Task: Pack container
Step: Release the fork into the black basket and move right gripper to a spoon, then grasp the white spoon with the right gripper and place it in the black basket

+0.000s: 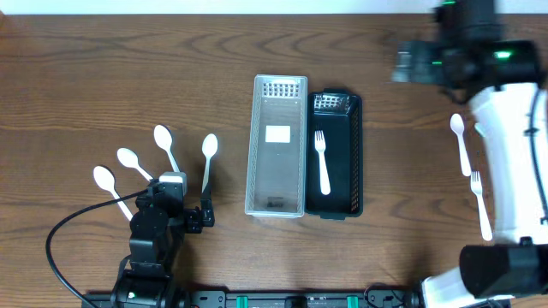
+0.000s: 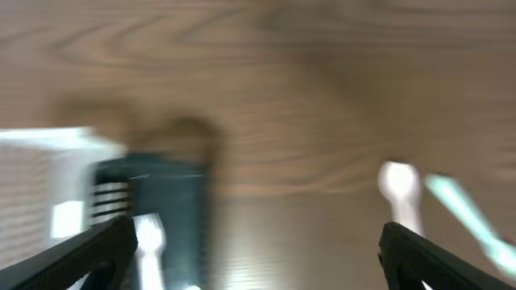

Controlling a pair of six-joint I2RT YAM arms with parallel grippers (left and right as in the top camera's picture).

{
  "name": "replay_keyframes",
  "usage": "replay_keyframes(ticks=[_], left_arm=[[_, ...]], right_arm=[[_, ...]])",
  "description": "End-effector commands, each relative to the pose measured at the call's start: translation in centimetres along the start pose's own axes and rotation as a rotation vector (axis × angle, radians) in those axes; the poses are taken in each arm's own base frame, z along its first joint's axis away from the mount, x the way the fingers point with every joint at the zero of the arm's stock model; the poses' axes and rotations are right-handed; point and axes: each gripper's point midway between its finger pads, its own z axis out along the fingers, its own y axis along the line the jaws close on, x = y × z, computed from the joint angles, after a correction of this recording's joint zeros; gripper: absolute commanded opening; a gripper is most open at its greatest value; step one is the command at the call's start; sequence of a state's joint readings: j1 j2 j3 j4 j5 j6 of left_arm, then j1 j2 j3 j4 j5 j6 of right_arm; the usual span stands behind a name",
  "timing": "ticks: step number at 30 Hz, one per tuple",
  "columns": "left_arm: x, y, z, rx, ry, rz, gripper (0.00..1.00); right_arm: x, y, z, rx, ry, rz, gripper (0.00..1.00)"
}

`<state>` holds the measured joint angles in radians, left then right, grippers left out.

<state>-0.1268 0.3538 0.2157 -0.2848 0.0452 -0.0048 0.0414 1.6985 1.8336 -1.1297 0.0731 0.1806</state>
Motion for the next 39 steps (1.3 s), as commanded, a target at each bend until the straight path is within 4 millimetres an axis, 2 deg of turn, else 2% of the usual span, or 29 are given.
replay_keyframes(ticks=[1, 6, 8, 13, 21, 31, 39], left_arm=[[-0.8, 0.2, -0.2, -0.013, -0.017, -0.016, 0.98], [-0.7, 0.2, -0.2, -0.013, -0.014, -0.016, 0.98], [-0.7, 0.2, -0.2, -0.013, -0.014, -0.016, 0.98], [-0.7, 0.2, -0.2, -0.013, -0.014, -0.016, 0.98], [-0.7, 0.2, -0.2, -0.013, -0.014, -0.016, 0.98], [-0.7, 0.2, -0.2, -0.013, -0.014, -0.016, 0.98], [-0.7, 0.2, -0.2, -0.013, -0.014, -0.016, 0.98]], right_arm=[[1.6, -5.4, 4.3, 0.071, 0.134, -0.086, 0.99], [4.0, -10.4, 8.7, 0.085, 0.278, -0.070, 0.99], [5.4, -11.6, 10.3, 0.086, 0.346, -0.075, 0.96], [8.8, -13.3, 13.6, 0.071, 0.499, -0.086, 0.82], [12.2, -14.8, 17.4, 0.061, 0.625, -0.046, 0.80], [14.0, -16.3, 19.4, 0.058, 0.671, -0.003, 0.82], [16.2, -15.8, 21.5, 0.004, 0.728, 0.027, 0.84]])
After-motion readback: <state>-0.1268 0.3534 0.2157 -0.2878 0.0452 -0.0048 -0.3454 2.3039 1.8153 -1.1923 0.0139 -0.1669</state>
